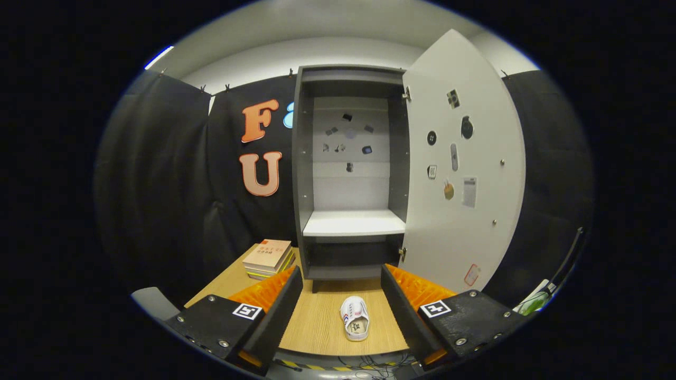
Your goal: Open the shoe cabinet door, grab the shoes and put them into the shoe cabinet, then close the shoe cabinet door.
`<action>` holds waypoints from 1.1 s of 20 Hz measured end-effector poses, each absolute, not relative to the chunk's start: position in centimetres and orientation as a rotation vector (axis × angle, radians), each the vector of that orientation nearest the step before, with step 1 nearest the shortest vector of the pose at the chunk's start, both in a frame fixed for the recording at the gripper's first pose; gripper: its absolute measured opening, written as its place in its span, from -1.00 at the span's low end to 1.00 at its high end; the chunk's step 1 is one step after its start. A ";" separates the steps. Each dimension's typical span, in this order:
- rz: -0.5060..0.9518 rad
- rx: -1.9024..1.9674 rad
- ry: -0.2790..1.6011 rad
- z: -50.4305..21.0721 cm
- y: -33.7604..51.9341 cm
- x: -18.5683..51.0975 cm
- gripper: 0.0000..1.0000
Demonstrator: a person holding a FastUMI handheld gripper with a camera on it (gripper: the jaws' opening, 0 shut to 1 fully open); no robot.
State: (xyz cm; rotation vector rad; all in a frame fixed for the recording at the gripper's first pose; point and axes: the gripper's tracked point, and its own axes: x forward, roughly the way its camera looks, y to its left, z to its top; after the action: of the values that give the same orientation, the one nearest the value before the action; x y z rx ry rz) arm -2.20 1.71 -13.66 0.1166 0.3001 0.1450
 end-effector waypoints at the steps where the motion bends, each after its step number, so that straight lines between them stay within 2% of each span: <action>1: 0.151 0.120 0.336 -15.6 2.0 -1.8 0.86; 14: 0.214 0.143 0.736 -40.7 6.3 4.2 0.88; 20: 0.207 0.183 0.839 -47.0 7.2 6.4 0.82; 22: 0.196 0.178 0.865 -48.4 7.1 6.9 0.75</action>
State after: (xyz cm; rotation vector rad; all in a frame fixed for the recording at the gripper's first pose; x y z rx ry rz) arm 6.90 7.07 -48.36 0.1784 0.8655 0.1962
